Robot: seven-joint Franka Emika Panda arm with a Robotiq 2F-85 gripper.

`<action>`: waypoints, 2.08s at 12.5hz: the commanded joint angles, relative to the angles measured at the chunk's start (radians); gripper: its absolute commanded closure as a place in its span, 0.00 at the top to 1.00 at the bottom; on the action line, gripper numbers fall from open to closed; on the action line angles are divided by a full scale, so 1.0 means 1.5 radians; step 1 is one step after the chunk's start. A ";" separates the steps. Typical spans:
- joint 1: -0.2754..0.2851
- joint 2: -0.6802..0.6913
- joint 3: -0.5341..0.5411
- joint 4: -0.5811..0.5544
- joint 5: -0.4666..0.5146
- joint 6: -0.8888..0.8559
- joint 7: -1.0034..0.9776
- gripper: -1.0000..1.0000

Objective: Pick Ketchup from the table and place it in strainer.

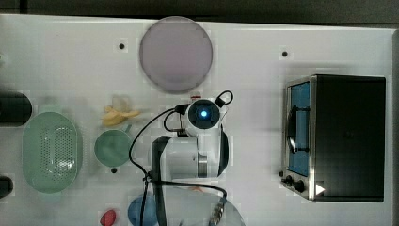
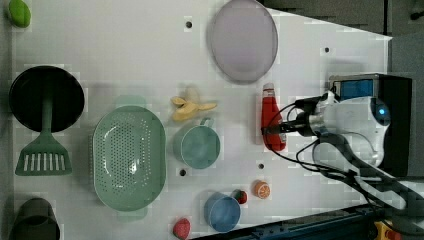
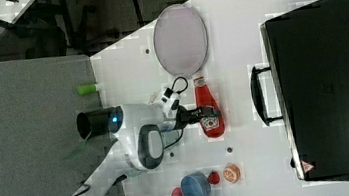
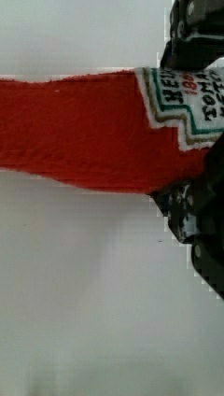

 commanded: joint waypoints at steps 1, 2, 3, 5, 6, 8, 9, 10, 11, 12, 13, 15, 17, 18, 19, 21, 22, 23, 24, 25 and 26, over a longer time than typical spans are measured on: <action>0.001 -0.176 0.000 0.047 0.002 -0.126 -0.011 0.62; 0.003 -0.218 0.007 0.064 0.002 -0.193 -0.010 0.62; 0.006 -0.249 0.017 0.089 0.002 -0.239 0.001 0.62; 0.017 -0.286 0.049 0.129 0.011 -0.332 0.049 0.62; 0.024 -0.292 0.072 0.147 0.022 -0.370 0.092 0.62; 0.042 -0.289 0.130 0.175 0.042 -0.384 0.200 0.62; 0.050 -0.283 0.162 0.187 0.042 -0.381 0.259 0.62; 0.057 -0.276 0.195 0.196 0.042 -0.381 0.317 0.62; 0.063 -0.267 0.228 0.200 0.043 -0.378 0.379 0.62; 0.068 -0.255 0.260 0.202 0.042 -0.367 0.438 0.62; 0.073 -0.239 0.292 0.202 0.043 -0.353 0.479 0.62; 0.081 -0.194 0.353 0.202 0.042 -0.273 0.559 0.62; 0.088 -0.135 0.401 0.200 0.041 -0.192 0.658 0.62; 0.093 -0.101 0.417 0.200 0.041 -0.159 0.700 0.62; 0.100 -0.066 0.424 0.200 0.038 -0.133 0.725 0.66; 0.115 0.000 0.425 0.200 0.025 -0.086 0.738 0.87; 0.117 0.022 0.425 0.201 0.024 -0.061 0.741 0.98; 0.115 0.030 0.424 0.202 0.024 -0.047 0.742 1.00; 0.113 0.024 0.424 0.200 0.024 -0.055 0.748 1.00; 0.109 0.006 0.424 0.202 0.024 -0.070 0.768 1.00; 0.100 -0.022 0.424 0.202 0.026 -0.099 0.787 1.00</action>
